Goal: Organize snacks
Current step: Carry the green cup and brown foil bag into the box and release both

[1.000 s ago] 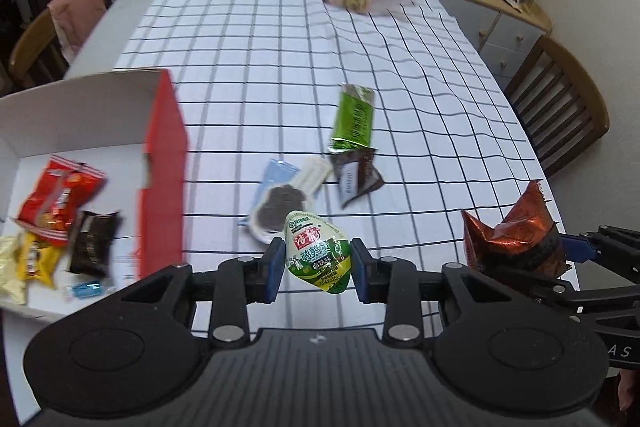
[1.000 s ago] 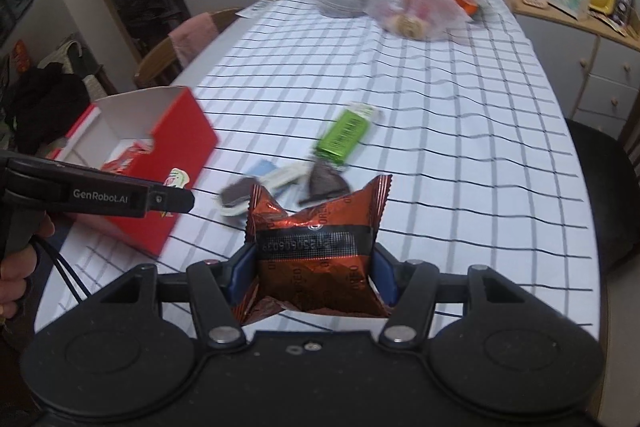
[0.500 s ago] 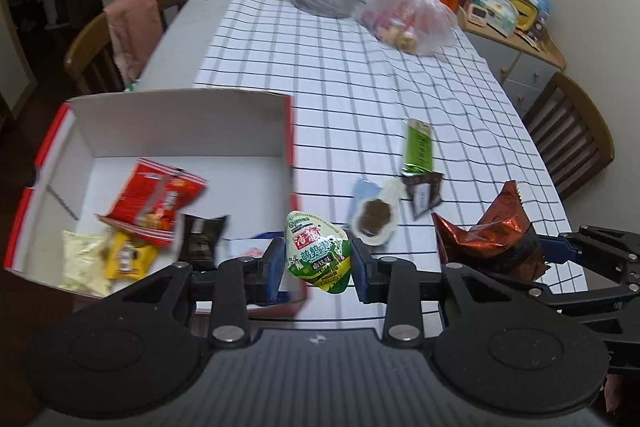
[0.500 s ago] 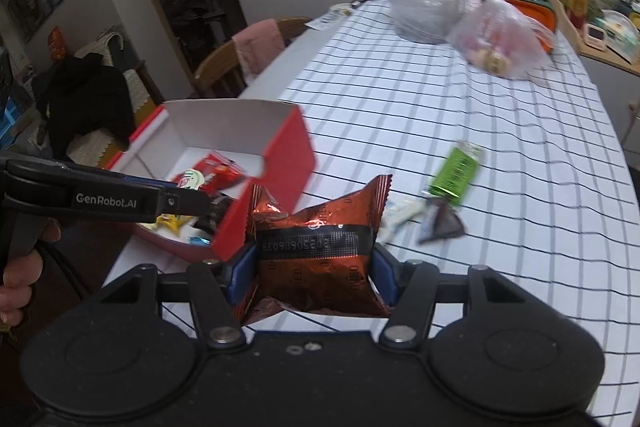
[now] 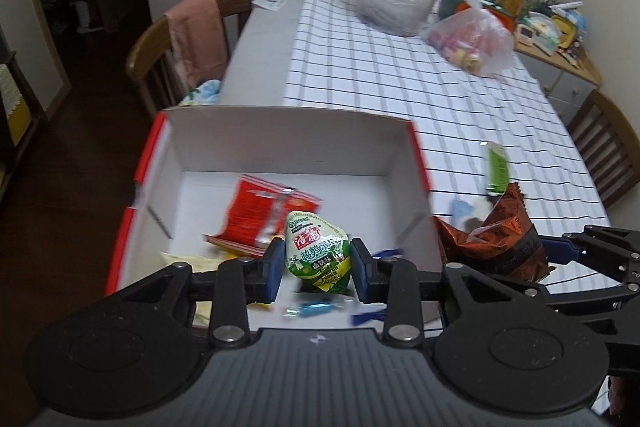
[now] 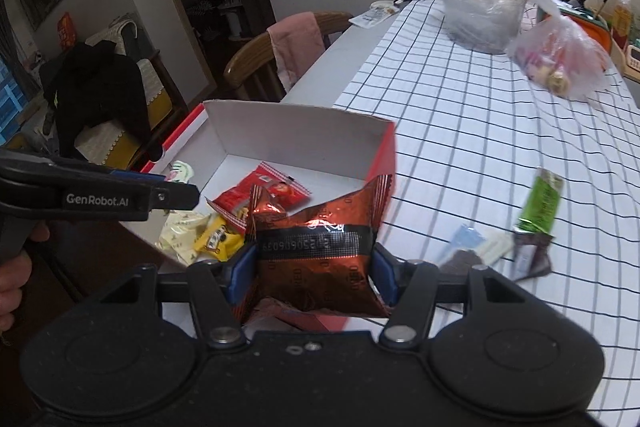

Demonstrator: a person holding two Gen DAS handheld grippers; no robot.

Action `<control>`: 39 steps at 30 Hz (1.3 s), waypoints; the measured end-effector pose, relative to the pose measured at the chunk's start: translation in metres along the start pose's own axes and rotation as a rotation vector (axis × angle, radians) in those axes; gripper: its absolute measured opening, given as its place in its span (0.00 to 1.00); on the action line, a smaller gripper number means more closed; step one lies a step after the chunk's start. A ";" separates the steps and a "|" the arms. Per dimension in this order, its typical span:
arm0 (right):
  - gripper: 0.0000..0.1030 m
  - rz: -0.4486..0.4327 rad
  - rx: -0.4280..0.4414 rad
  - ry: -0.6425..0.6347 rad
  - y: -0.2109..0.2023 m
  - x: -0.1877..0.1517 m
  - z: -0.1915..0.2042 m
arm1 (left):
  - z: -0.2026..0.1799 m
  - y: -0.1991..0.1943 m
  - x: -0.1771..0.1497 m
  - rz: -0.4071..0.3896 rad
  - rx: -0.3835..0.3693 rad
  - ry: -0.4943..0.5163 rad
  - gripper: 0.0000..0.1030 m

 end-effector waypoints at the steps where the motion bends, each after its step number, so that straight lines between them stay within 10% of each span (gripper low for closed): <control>1: 0.57 0.004 0.000 -0.002 0.006 0.001 0.004 | 0.007 0.002 0.001 0.002 0.005 0.001 0.33; 27: 0.57 0.183 -0.022 -0.063 0.128 -0.010 0.049 | 0.083 0.111 -0.007 0.255 0.087 0.114 0.33; 39: 0.74 0.166 -0.044 -0.064 0.125 -0.012 0.049 | 0.079 0.121 -0.022 0.296 0.079 0.137 0.35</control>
Point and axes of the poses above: each gripper's, at about its wrist camera, not at the fingertips, and y roughly the way its jaws point, z to its left, x to its top, the point moved 8 cm from there along y, roughly the way its jaws point, and after that the axes turned 7 degrees about -z, right-handed, at the moved point
